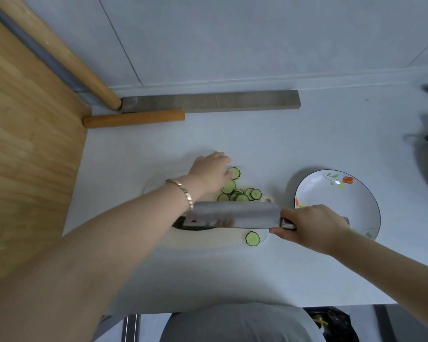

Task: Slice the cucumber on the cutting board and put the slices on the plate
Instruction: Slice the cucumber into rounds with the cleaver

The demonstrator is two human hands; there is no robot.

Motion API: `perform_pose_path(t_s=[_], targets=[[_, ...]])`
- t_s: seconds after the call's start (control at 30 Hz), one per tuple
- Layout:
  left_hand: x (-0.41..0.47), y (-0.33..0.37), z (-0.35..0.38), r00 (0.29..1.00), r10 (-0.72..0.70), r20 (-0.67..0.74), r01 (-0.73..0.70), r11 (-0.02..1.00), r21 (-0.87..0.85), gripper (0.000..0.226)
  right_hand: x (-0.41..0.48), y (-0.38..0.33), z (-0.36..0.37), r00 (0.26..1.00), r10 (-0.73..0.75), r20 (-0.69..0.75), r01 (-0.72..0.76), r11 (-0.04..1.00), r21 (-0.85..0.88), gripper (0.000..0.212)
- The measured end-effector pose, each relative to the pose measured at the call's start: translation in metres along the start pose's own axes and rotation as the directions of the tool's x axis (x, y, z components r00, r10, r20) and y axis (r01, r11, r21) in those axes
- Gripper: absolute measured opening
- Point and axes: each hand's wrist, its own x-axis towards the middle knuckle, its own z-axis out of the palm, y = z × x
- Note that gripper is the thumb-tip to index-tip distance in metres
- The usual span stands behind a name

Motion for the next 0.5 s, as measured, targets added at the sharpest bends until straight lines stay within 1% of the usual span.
perform_pose_path(t_s=[0.03, 0.07, 0.1, 0.13, 0.17, 0.2, 0.23, 0.27, 0.3, 0.33, 0.37, 0.4, 0.43, 0.5], targets=[[-0.005, -0.004, -0.011, 0.997, -0.043, -0.071, 0.037, 0.996, -0.084, 0.039, -0.002, 0.002, 0.005, 0.998, 0.06, 0.003, -0.06, 0.995, 0.074, 0.048], [-0.012, -0.008, -0.021, 0.982, -0.099, -0.158, 0.068, 0.979, -0.191, 0.034, -0.004, 0.002, 0.01, 0.991, 0.133, 0.012, -0.133, 0.973, 0.189, 0.046], [-0.019, -0.012, -0.029, 0.949, -0.169, -0.266, 0.083, 0.949, -0.305, 0.03, -0.006, 0.002, 0.014, 0.979, 0.201, 0.027, -0.199, 0.924, 0.327, 0.045], [-0.028, -0.017, -0.034, 0.888, -0.248, -0.386, 0.081, 0.912, -0.401, 0.028, -0.007, 0.0, 0.018, 0.965, 0.257, 0.05, -0.25, 0.849, 0.465, 0.046], [-0.037, -0.02, -0.035, 0.805, -0.322, -0.499, 0.07, 0.886, -0.459, 0.026, -0.008, -0.002, 0.02, 0.951, 0.296, 0.087, -0.289, 0.757, 0.586, 0.047], [-0.045, -0.023, -0.032, 0.729, -0.37, -0.575, 0.069, 0.876, -0.476, 0.024, -0.007, -0.004, 0.021, 0.938, 0.319, 0.139, -0.322, 0.649, 0.689, 0.048], [-0.053, -0.025, -0.025, 0.698, -0.383, -0.605, 0.079, 0.881, -0.467, 0.021, -0.006, -0.008, 0.022, 0.922, 0.332, 0.199, -0.356, 0.526, 0.772, 0.047], [-0.059, -0.026, -0.014, 0.727, -0.365, -0.581, 0.089, 0.89, -0.447, 0.016, -0.005, -0.011, 0.021, 0.903, 0.337, 0.267, -0.393, 0.396, 0.83, 0.048], [-0.064, -0.026, 0.0, 0.798, -0.31, -0.518, 0.089, 0.909, -0.406, 0.012, -0.004, -0.014, 0.02, 0.884, 0.329, 0.332, -0.427, 0.282, 0.859, 0.049], [-0.069, -0.024, 0.015, 0.874, -0.227, -0.43, 0.08, 0.939, -0.334, 0.014, -0.002, -0.016, 0.02, 0.872, 0.312, 0.376, -0.448, 0.204, 0.87, 0.05], [-0.074, -0.023, 0.03, 0.932, -0.135, -0.336, 0.058, 0.971, -0.231, 0.02, -0.002, -0.018, 0.02, 0.868, 0.291, 0.403, -0.46, 0.163, 0.873, 0.051], [-0.078, -0.021, 0.043, 0.965, -0.06, -0.255, 0.03, 0.992, -0.119, 0.027, -0.002, -0.019, 0.02, 0.868, 0.268, 0.417, -0.465, 0.147, 0.873, 0.051], [-0.081, -0.021, 0.054, 0.981, -0.01, -0.193, 0.006, 1.0, -0.024, 0.032, -0.003, -0.019, 0.022, 0.87, 0.246, 0.426, -0.468, 0.144, 0.872, 0.051], [-0.086, -0.023, 0.072, 0.989, 0.034, -0.141, -0.021, 0.996, 0.091, 0.036, -0.007, -0.017, 0.026, 0.874, 0.208, 0.439, -0.474, 0.17, 0.864, 0.051]])
